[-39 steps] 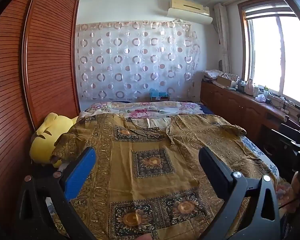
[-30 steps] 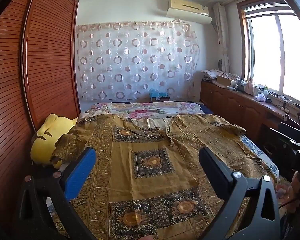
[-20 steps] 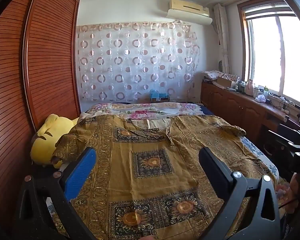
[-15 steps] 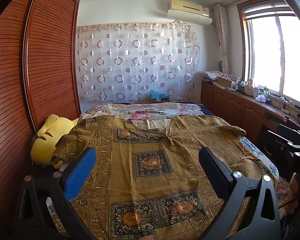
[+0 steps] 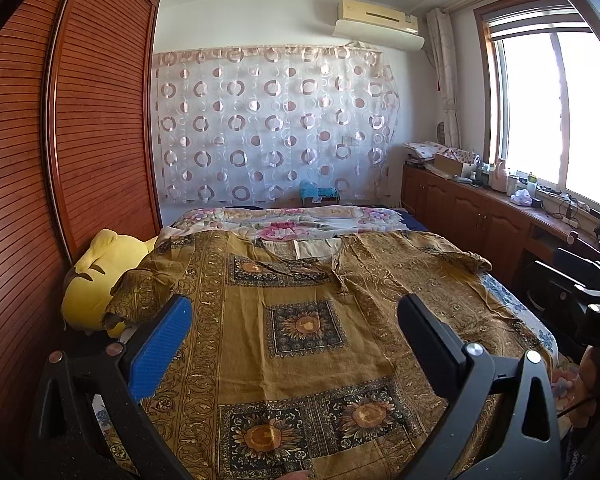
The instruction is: Fold small clothes
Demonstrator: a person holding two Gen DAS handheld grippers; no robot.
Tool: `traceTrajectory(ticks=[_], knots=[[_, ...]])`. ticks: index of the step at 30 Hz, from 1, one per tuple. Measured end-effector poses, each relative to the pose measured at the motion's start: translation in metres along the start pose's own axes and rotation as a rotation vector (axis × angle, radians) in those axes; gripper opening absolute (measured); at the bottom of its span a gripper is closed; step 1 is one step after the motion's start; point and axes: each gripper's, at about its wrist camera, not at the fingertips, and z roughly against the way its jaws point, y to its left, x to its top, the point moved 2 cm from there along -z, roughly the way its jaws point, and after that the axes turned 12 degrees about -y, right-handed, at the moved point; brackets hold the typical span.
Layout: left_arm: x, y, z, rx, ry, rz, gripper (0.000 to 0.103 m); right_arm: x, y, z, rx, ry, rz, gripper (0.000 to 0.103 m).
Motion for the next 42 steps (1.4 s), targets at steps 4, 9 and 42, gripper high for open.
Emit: traceTrajectory(ticks=[4, 9, 42], knots=[[0.0005, -0.0002, 0.0002, -0.001, -0.001, -0.001, 0.103, -0.0001, 0.0010, 0.0005, -0.002, -0.002, 0.001, 0.103], [0.0005, -0.0004, 0.0005, 0.000, -0.001, -0.001, 0.103, -0.0003, 0.0010, 0.0005, -0.002, -0.003, 0.001, 0.103], [0.0041, -0.0009, 0.0017, 0.000, -0.007, -0.001, 0.103, 0.0003, 0.0023, 0.0005, -0.002, -0.019, 0.003, 0.103]])
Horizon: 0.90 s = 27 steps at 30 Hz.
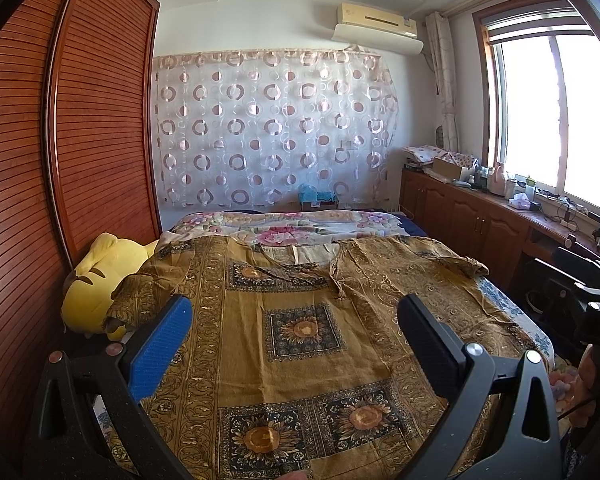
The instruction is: Fold small clothes
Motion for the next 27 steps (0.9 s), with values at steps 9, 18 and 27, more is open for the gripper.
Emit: traceTrajectory(ticks=[9, 18, 27], knots=[[0.003, -0.001, 0.001, 0.000, 0.001, 0.001, 0.103, 0.000, 0.001, 0.000, 0.003, 0.003, -0.002, 0.103], [0.004, 0.002, -0.001, 0.001, 0.016, 0.005, 0.103, -0.002, 0.000, -0.006, 0.028, 0.012, 0.003, 0.103], [-0.010, 0.045, -0.037, 0.072, 0.066, 0.000, 0.103, -0.008, 0.009, -0.035, 0.157, 0.050, 0.021, 0.103]])
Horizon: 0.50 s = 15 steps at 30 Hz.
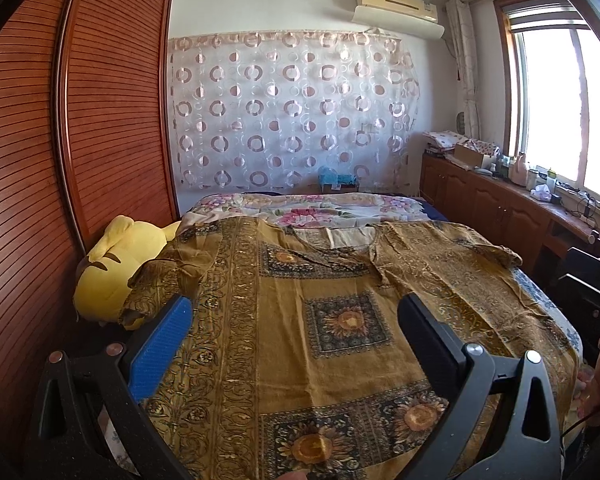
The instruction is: Fold small clothes
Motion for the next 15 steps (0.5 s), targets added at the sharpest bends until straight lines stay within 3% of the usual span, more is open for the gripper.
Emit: traceTrajectory(ticks=[5, 15], knots=[[-0.006, 0.032, -0.022, 0.069, 0.039, -0.009, 0.103, 0.000, 0.007, -0.030, 0.056, 0.025, 0.032, 0.103], [-0.026, 0.106, -0.060, 0.135, 0.152, 0.053, 0.103, -0.015, 0.011, -0.086, 0.150, 0.123, 0.033, 0.103]])
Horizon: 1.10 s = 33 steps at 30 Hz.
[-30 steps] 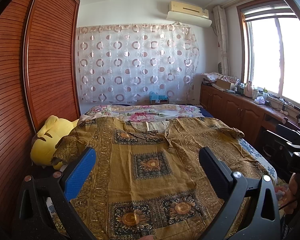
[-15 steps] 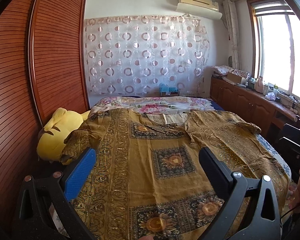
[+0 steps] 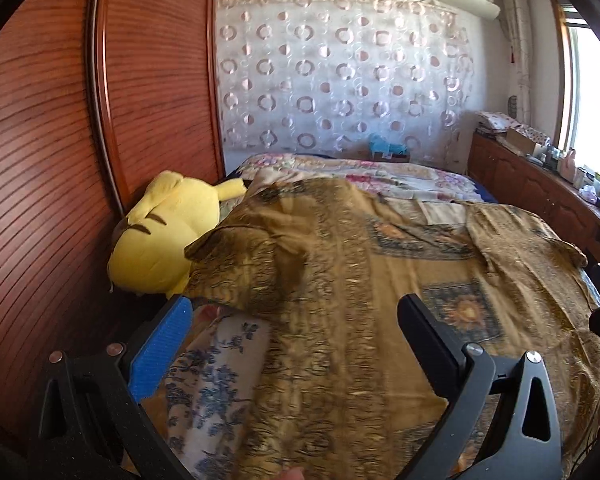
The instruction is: Fold small clothes
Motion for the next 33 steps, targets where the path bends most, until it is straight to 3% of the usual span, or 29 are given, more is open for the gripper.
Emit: traceTrajectory(ticks=[5, 13, 18, 25, 29, 33], knots=[[-0.006, 0.043, -0.026, 0.003, 0.074, 0.092, 0.102, -0.002, 0.004, -0.029, 0.041, 0.054, 0.002, 0.103], [-0.020, 0.085, -0.063, -0.018, 0.172, 0.221, 0.087, 0.006, 0.012, -0.063, 0.109, 0.133, 0.038, 0.102], [-0.031, 0.096, -0.092, -0.078, 0.257, 0.345, 0.071, 0.015, 0.012, -0.066, 0.158, 0.150, 0.004, 0.102], [-0.036, 0.108, -0.116, -0.178, 0.309, 0.536, 0.067, 0.020, 0.003, -0.058, 0.173, 0.151, -0.002, 0.102], [-0.040, 0.115, -0.122, -0.164, 0.323, 0.594, 0.046, 0.014, 0.010, -0.061, 0.166, 0.147, -0.005, 0.102], [-0.041, 0.115, -0.116, -0.178, 0.316, 0.604, 0.030, 0.012, 0.018, -0.073, 0.163, 0.146, -0.010, 0.102]])
